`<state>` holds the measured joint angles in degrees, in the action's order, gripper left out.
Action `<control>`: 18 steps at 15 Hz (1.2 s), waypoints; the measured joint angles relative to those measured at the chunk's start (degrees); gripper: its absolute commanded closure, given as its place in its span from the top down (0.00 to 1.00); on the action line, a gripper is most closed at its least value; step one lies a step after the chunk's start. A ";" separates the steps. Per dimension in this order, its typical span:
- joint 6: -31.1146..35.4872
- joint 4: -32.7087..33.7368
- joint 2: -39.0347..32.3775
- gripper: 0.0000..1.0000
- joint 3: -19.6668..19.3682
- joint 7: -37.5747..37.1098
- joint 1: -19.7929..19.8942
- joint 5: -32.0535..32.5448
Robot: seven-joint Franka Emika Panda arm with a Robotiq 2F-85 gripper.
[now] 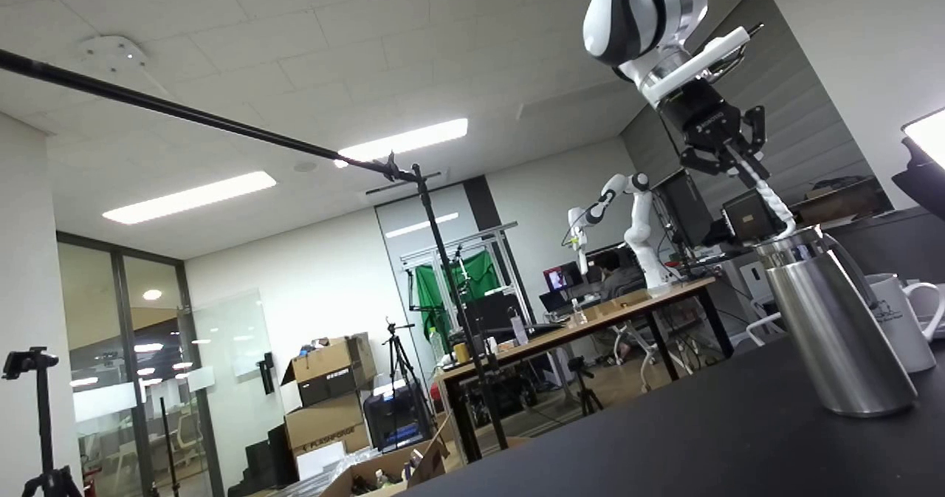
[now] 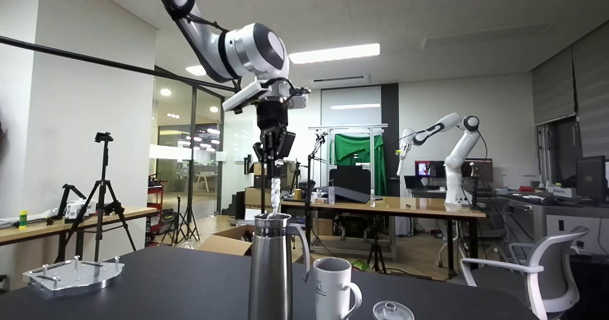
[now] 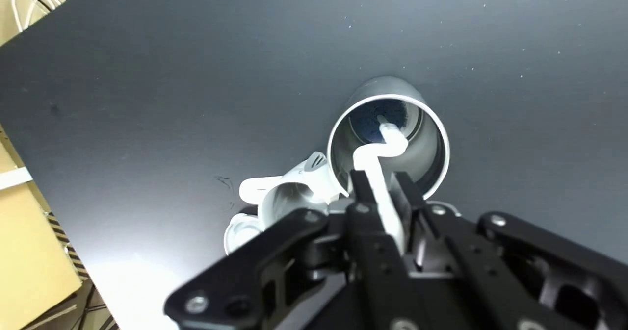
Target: Scrub the inside of the flask with the brush
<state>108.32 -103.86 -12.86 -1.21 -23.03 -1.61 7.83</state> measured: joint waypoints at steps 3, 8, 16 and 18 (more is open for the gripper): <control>-4.98 2.51 3.64 0.04 0.21 0.32 -1.26 0.56; -7.33 3.28 8.75 0.04 0.28 1.00 -0.62 -0.93; -5.06 2.80 -2.74 0.04 -0.72 0.83 1.32 -2.64; -8.85 4.91 -3.10 0.04 -0.72 0.71 0.34 -0.13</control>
<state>99.48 -98.96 -15.96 -1.93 -22.32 -1.26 7.70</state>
